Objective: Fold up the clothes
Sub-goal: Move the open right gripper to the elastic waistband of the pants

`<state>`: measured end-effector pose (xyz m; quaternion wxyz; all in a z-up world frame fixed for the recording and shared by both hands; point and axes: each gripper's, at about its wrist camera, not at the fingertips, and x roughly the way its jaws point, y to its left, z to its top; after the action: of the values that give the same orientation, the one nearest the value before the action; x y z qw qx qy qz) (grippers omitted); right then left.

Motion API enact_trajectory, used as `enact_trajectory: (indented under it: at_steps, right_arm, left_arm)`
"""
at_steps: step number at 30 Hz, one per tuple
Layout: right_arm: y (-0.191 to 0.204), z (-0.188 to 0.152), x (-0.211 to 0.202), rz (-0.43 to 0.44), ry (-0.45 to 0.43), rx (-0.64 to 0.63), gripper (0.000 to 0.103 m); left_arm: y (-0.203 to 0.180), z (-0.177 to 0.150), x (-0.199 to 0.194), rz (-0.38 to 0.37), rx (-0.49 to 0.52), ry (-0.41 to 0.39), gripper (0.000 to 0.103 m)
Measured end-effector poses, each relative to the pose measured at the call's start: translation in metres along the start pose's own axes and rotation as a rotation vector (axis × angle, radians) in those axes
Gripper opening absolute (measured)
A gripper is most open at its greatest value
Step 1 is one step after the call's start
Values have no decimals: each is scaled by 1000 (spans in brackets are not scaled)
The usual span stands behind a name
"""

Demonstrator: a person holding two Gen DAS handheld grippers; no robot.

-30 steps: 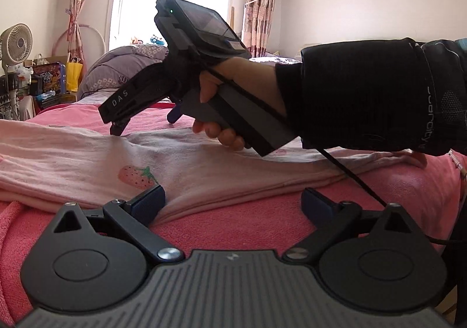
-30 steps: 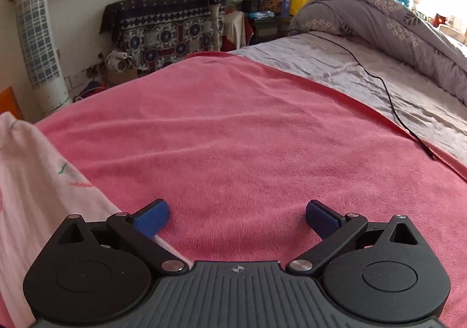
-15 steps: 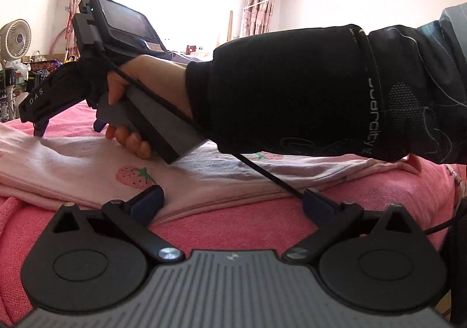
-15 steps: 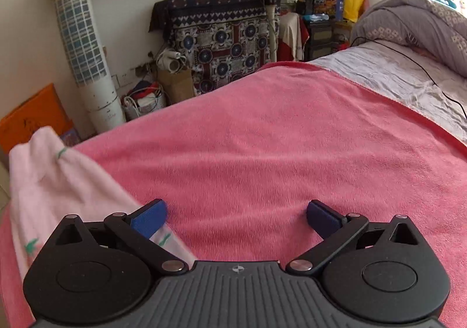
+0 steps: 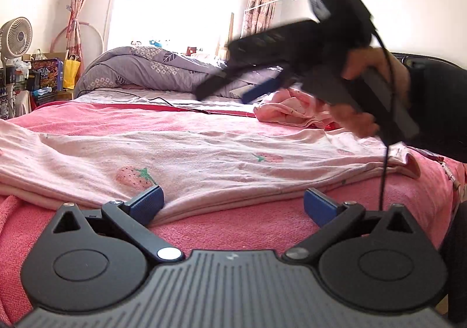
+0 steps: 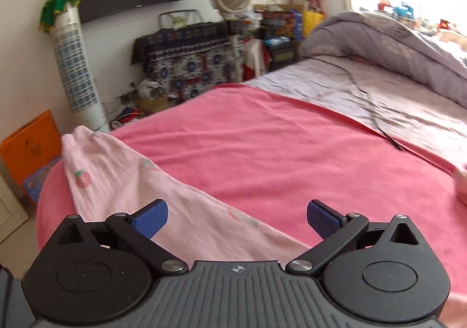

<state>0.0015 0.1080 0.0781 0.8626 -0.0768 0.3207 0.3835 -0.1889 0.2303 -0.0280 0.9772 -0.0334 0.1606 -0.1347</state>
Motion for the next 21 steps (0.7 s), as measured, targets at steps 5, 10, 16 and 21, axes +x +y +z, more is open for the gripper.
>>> enact_trajectory:
  at_steps: [5, 10, 16, 21]
  right_arm:
    - [-77, -83, -55, -224, 51, 147, 103]
    - [-98, -149, -106, -292, 12, 142, 103]
    - [-104, -184, -151, -284, -71, 190, 103]
    - [-111, -206, -165, -252, -124, 138, 103]
  left_arm:
    - [0, -1, -1, 2, -19, -16, 103]
    - [0, 7, -1, 15, -75, -6, 103]
    - [-34, 55, 3, 57, -100, 48, 102]
    - [-91, 90, 23, 19, 44, 12, 102]
